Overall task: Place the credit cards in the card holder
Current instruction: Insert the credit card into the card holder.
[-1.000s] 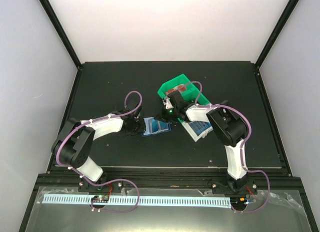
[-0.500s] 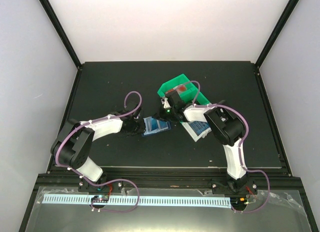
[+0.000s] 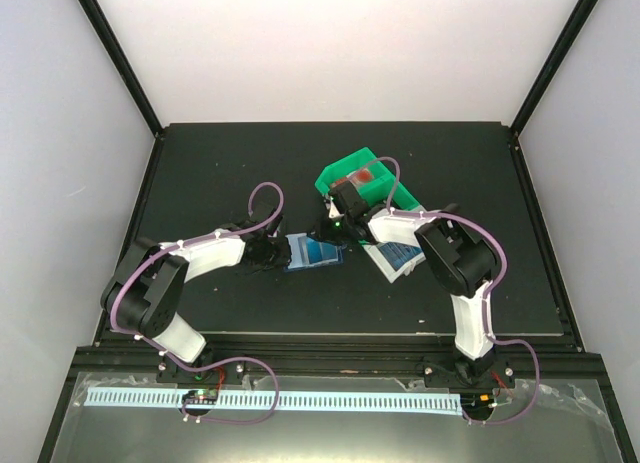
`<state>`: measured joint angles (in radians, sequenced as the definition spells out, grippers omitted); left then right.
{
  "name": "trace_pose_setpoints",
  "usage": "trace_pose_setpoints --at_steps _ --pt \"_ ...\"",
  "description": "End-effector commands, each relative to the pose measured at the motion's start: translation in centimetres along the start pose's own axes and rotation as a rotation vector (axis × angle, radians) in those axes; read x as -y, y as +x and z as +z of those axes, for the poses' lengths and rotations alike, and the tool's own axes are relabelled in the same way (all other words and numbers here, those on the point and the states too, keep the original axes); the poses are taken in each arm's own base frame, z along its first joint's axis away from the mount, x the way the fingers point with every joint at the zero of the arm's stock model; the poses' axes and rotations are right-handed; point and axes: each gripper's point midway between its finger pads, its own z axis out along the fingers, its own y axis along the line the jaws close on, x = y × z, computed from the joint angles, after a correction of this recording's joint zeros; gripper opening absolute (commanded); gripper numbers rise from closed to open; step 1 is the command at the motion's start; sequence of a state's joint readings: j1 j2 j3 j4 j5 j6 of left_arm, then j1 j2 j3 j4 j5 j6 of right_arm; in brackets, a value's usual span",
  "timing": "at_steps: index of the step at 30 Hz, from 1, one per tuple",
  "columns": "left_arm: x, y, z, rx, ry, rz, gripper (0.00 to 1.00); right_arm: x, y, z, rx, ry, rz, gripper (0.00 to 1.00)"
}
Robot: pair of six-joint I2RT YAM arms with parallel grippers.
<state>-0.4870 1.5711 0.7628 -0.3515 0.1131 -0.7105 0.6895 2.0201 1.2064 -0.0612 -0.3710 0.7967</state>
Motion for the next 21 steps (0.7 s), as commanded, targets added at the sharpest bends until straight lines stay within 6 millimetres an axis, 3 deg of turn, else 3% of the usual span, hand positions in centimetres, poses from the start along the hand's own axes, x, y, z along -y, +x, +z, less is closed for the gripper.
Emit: trace_pose_setpoints --at_steps 1,5,21 --pt "-3.3 3.1 0.8 -0.098 -0.120 -0.010 0.28 0.3 -0.2 -1.1 0.013 0.055 -0.027 0.35" --pt "-3.1 3.2 0.9 -0.104 -0.105 -0.010 0.28 0.4 0.3 -1.1 -0.001 0.047 -0.025 0.35" --pt "-2.6 3.3 1.2 -0.116 -0.083 -0.009 0.29 0.4 1.6 0.5 -0.047 -0.020 0.026 0.14"
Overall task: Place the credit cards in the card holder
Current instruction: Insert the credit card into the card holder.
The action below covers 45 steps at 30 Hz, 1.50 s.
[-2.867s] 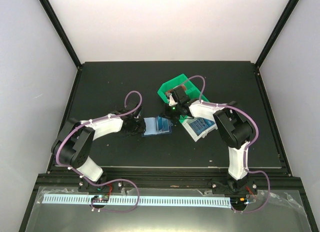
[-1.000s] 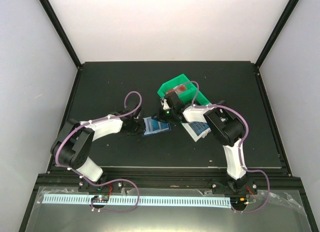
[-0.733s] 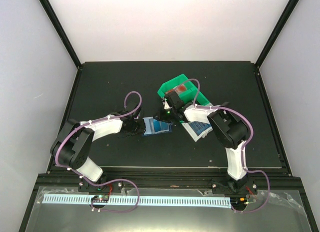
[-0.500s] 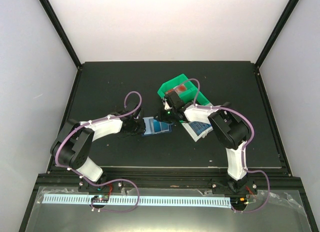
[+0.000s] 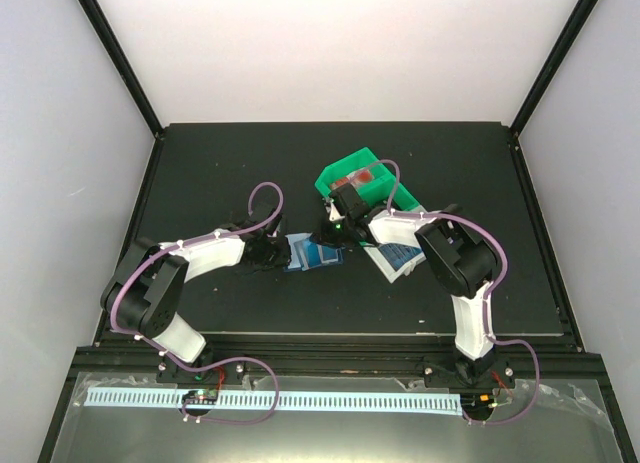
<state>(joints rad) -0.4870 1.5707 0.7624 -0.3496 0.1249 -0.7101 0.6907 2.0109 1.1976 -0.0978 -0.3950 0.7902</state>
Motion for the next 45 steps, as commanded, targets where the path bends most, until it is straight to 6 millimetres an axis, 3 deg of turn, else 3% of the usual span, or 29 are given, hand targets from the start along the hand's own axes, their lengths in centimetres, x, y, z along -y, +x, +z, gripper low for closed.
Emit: trace_pose_setpoints --at_steps 1,9,22,30,45 --pt "-2.8 3.2 1.2 -0.111 -0.093 -0.012 0.29 0.1 0.4 0.9 0.000 -0.027 0.024 0.12" --pt "-2.7 3.2 1.1 -0.109 -0.090 -0.013 0.29 0.3 0.0 1.5 0.033 -0.052 0.058 0.01" --pt "-2.7 3.2 0.9 -0.107 -0.087 -0.014 0.30 0.7 -1.7 0.7 0.143 -0.026 0.078 0.01" --pt "-2.4 3.1 0.7 -0.104 -0.074 -0.012 0.30 2.1 -2.6 -1.3 0.263 0.037 0.123 0.01" --pt "-1.9 3.2 0.9 -0.110 -0.045 -0.014 0.30 1.3 -1.6 -1.0 0.254 -0.018 0.146 0.01"
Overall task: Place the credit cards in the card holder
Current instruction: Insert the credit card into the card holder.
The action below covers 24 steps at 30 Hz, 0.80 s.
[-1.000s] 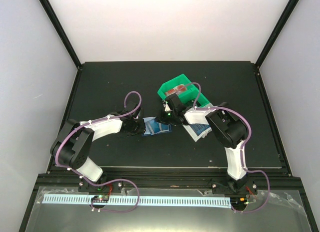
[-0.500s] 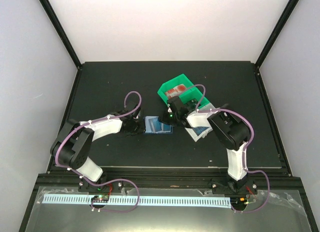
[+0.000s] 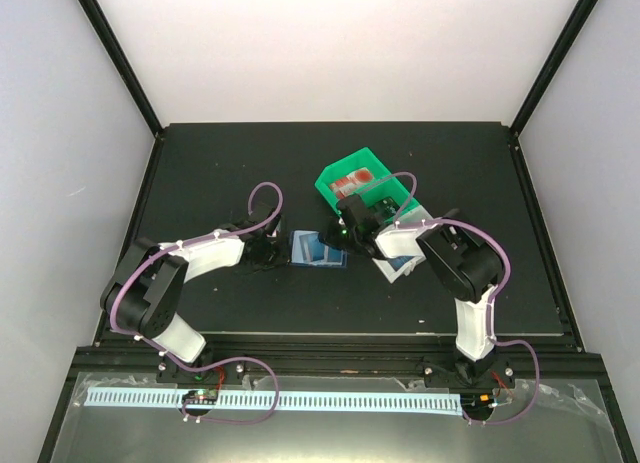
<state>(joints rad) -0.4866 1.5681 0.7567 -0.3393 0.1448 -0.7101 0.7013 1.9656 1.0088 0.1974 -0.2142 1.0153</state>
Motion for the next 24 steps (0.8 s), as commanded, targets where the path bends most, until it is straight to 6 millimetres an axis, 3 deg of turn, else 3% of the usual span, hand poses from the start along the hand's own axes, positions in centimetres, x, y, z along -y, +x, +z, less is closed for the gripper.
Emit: trace_pose_setpoints --at_steps 1,6,9,12,17,24 --pt "-2.3 2.9 0.7 -0.094 -0.068 -0.017 0.30 -0.8 -0.1 -0.7 0.026 -0.021 -0.033 0.01" --pt "-1.4 2.0 -0.6 -0.047 -0.037 0.005 0.33 -1.4 -0.3 -2.6 0.024 0.007 -0.101 0.22" --pt "-0.6 1.4 -1.7 -0.016 -0.005 0.024 0.37 -1.7 -0.6 -3.8 0.016 0.050 -0.156 0.30" --pt "0.5 0.5 -3.0 0.026 0.035 0.050 0.38 -1.9 -0.3 -4.4 -0.016 0.062 -0.206 0.33" --pt "2.6 -0.9 -3.8 0.069 0.108 0.099 0.43 -1.6 1.9 -4.2 -0.159 0.072 -0.311 0.32" --pt "4.0 -2.1 -2.2 0.050 0.125 0.120 0.50 0.2 4.6 -4.5 -0.285 0.172 -0.557 0.34"
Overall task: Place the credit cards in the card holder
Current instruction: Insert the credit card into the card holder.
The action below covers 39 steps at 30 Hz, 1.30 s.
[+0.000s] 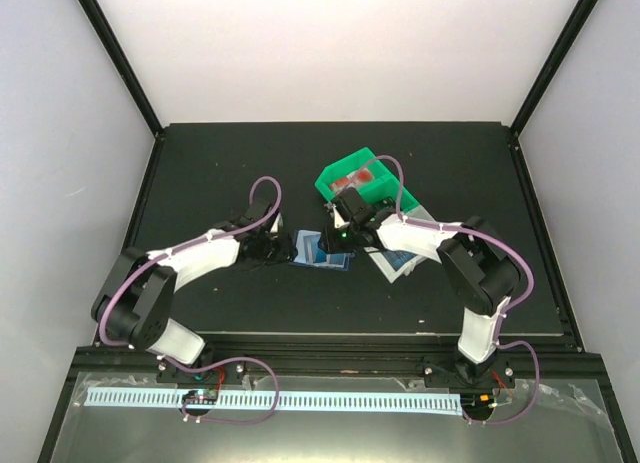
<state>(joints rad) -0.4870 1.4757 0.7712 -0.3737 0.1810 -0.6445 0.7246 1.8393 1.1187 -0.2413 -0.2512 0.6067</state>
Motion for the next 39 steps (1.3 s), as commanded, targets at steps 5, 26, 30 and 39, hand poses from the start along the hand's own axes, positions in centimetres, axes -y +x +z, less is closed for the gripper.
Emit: trace_pose_setpoints --at_steps 5,26,30,39 --pt "1.6 -2.3 1.6 0.016 0.023 0.034 0.51 0.6 3.4 0.4 -0.114 0.136 -0.349 0.38" --pt "-0.7 0.4 4.3 -0.054 -0.015 -0.082 0.31 0.7 3.1 2.9 0.016 0.353 -0.605 0.48" --pt "-0.8 0.8 4.3 -0.063 -0.008 -0.090 0.31 0.9 2.8 3.1 0.051 0.380 -0.606 0.49" --pt "-0.9 1.2 4.3 -0.069 -0.002 -0.098 0.30 0.5 1.7 2.0 0.149 0.377 -0.453 0.48"
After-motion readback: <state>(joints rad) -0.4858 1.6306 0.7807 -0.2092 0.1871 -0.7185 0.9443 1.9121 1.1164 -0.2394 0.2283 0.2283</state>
